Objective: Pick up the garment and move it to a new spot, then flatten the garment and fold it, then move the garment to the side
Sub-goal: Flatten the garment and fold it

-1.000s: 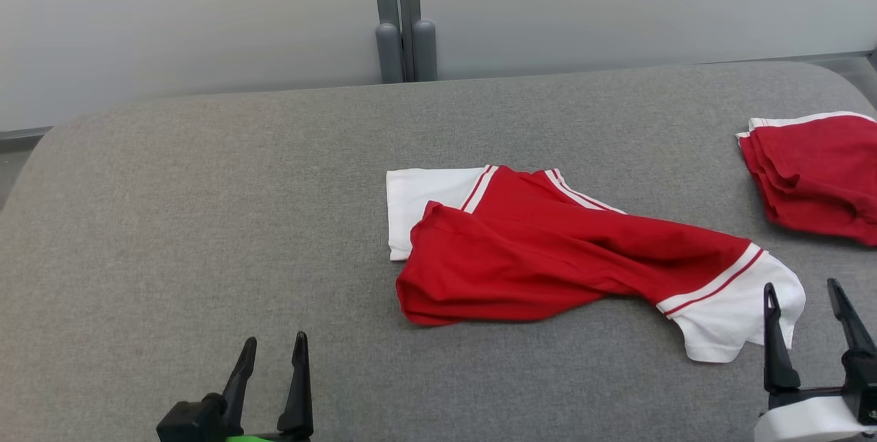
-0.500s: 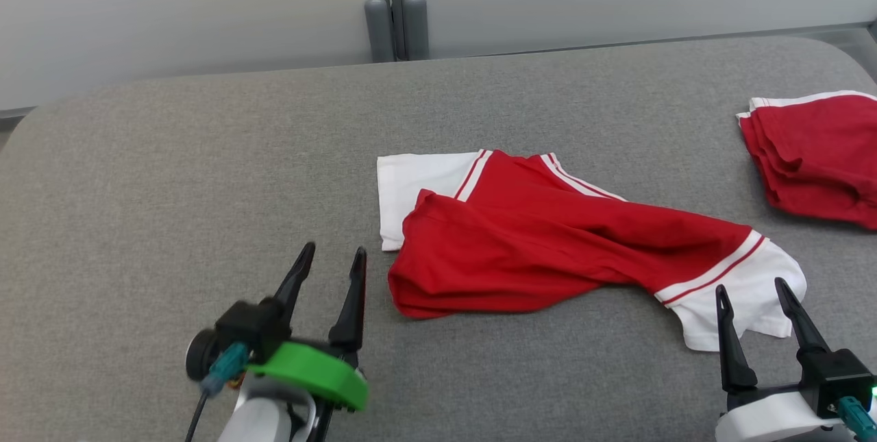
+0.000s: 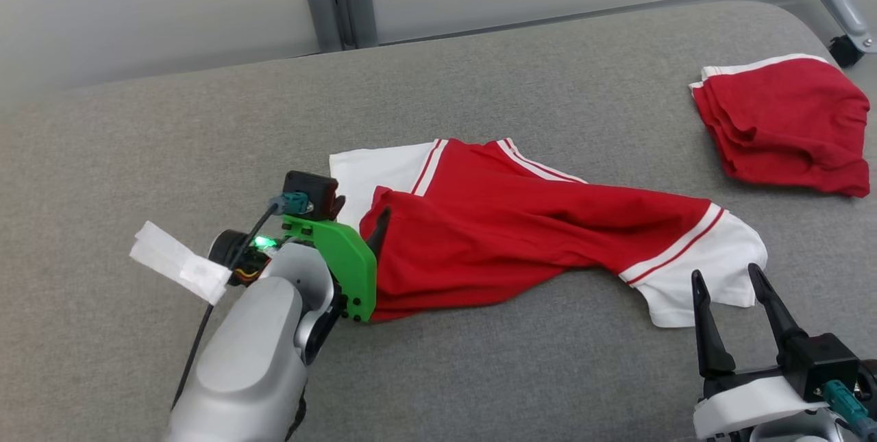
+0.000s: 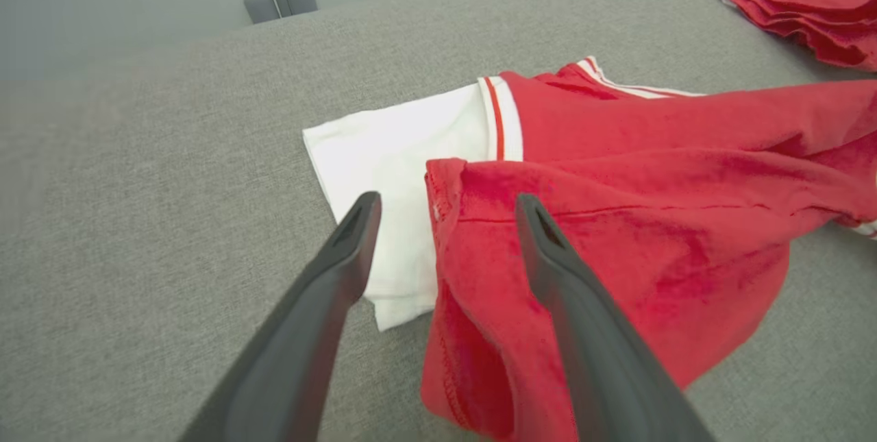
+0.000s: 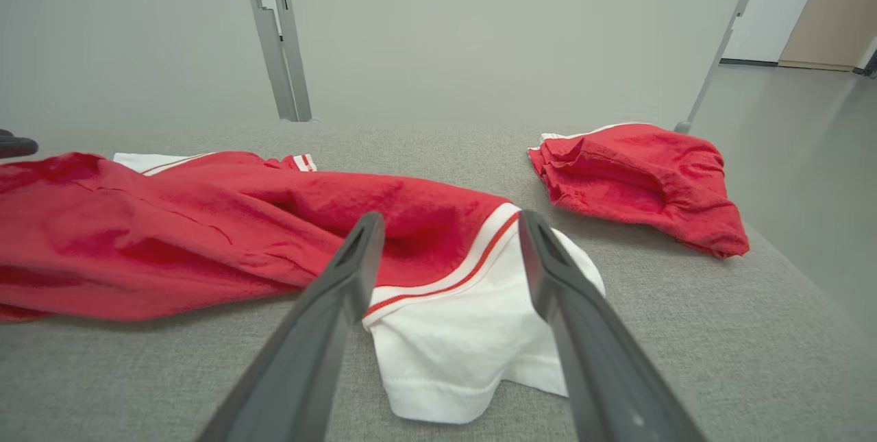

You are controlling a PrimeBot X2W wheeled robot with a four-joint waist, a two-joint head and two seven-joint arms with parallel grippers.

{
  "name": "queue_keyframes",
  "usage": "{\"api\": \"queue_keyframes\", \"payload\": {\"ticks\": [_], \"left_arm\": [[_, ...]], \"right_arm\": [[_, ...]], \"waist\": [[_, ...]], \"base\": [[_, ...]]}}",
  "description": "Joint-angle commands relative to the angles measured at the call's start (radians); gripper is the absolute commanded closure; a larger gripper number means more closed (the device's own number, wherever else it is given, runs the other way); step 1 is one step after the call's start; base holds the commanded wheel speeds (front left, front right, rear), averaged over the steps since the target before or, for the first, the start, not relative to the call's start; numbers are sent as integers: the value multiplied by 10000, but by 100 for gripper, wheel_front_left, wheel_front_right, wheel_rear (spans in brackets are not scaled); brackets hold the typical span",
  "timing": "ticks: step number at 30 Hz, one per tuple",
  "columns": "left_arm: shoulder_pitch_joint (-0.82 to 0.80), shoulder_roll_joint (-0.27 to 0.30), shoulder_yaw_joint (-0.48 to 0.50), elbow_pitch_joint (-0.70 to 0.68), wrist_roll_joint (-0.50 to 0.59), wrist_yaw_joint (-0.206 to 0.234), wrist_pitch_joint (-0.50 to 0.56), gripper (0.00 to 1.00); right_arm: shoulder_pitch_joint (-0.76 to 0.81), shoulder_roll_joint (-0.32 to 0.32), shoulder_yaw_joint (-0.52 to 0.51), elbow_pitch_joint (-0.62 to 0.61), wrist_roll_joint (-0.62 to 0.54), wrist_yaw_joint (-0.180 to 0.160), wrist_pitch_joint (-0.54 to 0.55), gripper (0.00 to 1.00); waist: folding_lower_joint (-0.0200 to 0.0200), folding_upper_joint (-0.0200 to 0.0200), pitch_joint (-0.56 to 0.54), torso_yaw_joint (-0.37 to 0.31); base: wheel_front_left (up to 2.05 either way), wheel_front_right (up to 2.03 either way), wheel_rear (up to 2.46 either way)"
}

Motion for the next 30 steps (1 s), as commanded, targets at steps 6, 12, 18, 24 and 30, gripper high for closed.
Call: {"api": "queue_keyframes", "payload": {"ticks": [6,12,18,24,30], "left_arm": [[-592,130,136,1088,-301,-4,148,0],[-855,112,-70,1805,-527,-63,165,53],[-1050,66,-328,2112,-1058,-78,132,100],[-1079,22,-553,1052,-2704,-86,-171,100],[-357,1060,-1127,-1932,-4722,-67,130,100]], "right_arm": [[-186,-16,16,-49,137,-12,-28,0],[-220,-17,135,48,152,-12,-28,0],[-193,-16,126,90,179,-12,-28,0],[108,-17,-203,121,284,-12,-28,0],[634,-15,-596,187,431,-12,-29,0]], "waist": [[0,0,177,-400],[0,0,217,-506],[0,0,159,-496],[0,0,-143,-109],[0,0,-557,914]], "base": [[0,0,0],[0,0,0],[0,0,0],[0,0,0],[0,0,0]]}}
